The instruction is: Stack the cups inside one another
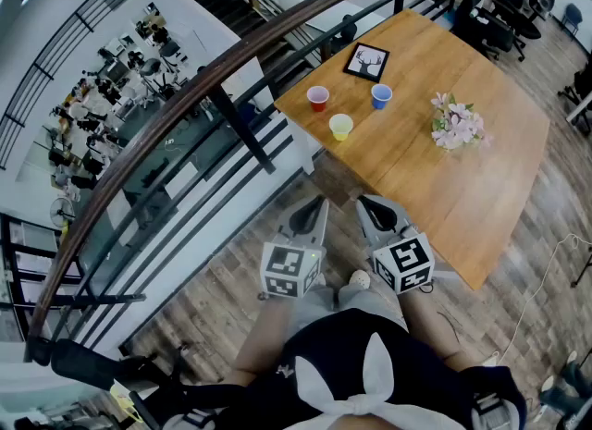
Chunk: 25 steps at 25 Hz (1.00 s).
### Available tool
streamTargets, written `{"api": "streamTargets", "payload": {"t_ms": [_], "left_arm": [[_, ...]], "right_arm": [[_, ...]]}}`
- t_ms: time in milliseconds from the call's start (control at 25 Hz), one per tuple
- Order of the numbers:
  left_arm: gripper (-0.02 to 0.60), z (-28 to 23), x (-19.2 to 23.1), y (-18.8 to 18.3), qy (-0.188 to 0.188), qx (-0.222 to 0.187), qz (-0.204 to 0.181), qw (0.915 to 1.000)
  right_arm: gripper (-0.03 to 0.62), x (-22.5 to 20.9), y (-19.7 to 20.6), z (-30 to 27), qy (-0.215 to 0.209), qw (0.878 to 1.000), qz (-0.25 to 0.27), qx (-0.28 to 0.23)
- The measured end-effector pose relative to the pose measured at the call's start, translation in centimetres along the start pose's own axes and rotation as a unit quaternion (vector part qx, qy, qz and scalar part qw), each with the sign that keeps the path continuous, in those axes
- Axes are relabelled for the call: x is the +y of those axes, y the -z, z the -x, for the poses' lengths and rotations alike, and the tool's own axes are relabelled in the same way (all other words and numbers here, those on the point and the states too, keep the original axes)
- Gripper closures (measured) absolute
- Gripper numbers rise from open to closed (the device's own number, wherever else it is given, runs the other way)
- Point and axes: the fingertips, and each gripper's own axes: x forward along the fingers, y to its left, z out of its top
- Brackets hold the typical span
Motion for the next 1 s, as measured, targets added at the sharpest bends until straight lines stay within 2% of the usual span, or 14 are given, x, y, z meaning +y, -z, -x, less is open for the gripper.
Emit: {"api": "streamTargets", "payload": {"t_ms": [280,320,400,560,640,1000], "left_arm": [[0.549,-1.7,-0.9,0.1,-0.008,0.002,0.002,1.0],[0.549,-1.8,-1.0,0.2,-0.01,0.001,0.003,0.9999],[0.549,-2.1,-1.4,0.3,-0.013,0.0,0.0,0.9999],[0.549,-2.2,-1.4,0.8,-0.033,-0.001,-0.004,0.9995],[0.549,-2.0,-1.5,1.0,-0.04,-0.002,0.005,0.9992],[0.549,-3.5,-1.1,1.4,-0.054,0.009,0.009,0.9985]], "right_arm": [[0.595,-1.4,0.4,0.3,-0.014,1.0,0.0,-0.011],[0.589,-1.5,0.7,0.3,-0.02,1.0,-0.001,-0.008],[0.526,-1.7,1.2,0.4,-0.028,1.0,0.002,-0.001],[0.524,-2.3,2.0,0.8,-0.035,0.999,0.016,0.0],[0.489,-2.7,2.3,0.9,-0.035,0.999,0.016,0.003],[0.467,-4.7,2.4,0.4,-0.038,0.999,0.026,0.008]]}}
